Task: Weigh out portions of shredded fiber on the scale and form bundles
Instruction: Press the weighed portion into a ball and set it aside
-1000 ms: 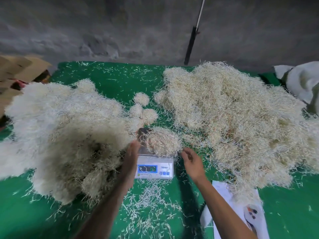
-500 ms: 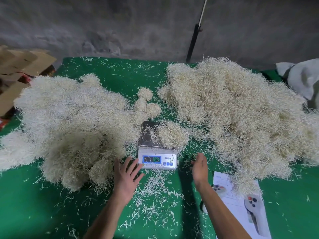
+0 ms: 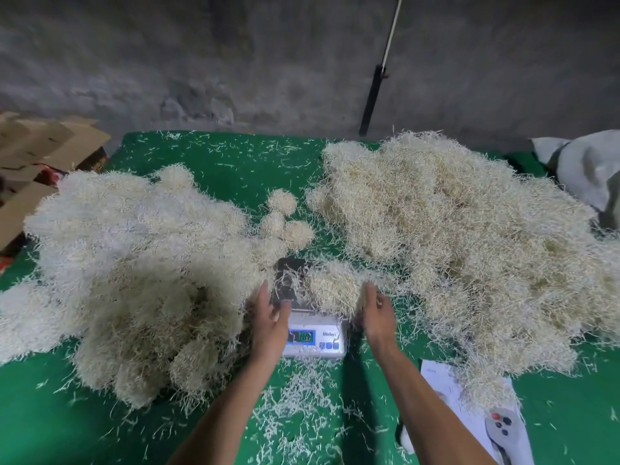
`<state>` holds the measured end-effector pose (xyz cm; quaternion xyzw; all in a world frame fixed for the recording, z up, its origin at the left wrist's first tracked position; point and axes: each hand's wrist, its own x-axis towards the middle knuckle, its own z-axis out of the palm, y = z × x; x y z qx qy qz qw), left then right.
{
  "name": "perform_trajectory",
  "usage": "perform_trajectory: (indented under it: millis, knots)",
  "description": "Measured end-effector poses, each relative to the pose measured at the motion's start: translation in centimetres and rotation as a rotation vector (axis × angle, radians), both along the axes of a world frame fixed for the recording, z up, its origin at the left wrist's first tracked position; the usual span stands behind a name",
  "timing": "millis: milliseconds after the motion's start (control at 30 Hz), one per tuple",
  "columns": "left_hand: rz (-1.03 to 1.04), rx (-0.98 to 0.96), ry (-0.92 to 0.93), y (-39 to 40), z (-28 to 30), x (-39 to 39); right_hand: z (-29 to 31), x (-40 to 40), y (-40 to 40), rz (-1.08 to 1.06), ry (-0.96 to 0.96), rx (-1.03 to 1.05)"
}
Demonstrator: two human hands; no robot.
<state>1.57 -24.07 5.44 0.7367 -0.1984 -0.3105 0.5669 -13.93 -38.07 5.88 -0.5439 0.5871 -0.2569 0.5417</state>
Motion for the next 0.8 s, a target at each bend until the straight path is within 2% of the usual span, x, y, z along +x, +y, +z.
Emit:
perform_trajectory:
  millis: [67,133,200,333,400,467,533,633,667,700,800]
  knots:
    - [-0.067,0.052,-0.140,-3.6,1.2,0.8,1.1,1.8,-1.1,0.011,0.071,0.024]
    - [-0.172,0.218,-0.240,-6.6,2.3,1.6,1.6,3.2,-2.0,0.056,0.123,0.022]
    - [-0.216,0.271,-0.122,-8.9,3.0,1.8,2.1,4.3,-1.9,0.083,0.112,0.023]
    - [-0.071,0.259,0.315,-11.0,2.8,0.2,2.4,6.3,-0.8,0.188,-0.041,0.031]
    - [-0.024,0.166,0.459,-11.6,2.6,-0.3,3.4,6.9,-1.6,0.148,-0.146,0.076]
    - [0.034,0.051,0.646,-11.6,3.6,-0.3,4.3,7.8,-2.5,0.152,-0.143,0.083]
    - [0.083,0.051,0.775,-11.5,4.1,-0.3,4.3,8.8,-2.3,0.190,-0.097,-0.102]
    - [0.006,0.182,0.663,-11.0,5.6,-0.1,4.3,9.6,-0.8,0.212,-0.131,-0.301]
    - [-0.024,0.216,0.664,-11.0,6.2,-0.3,4.5,9.3,-0.6,0.230,-0.165,-0.313]
    - [-0.076,0.145,0.751,-11.0,7.2,-0.4,4.5,8.9,-0.6,0.244,-0.165,-0.325]
    - [-0.069,0.065,0.674,-11.8,8.4,-0.9,4.2,7.6,-1.3,0.285,0.111,-0.439]
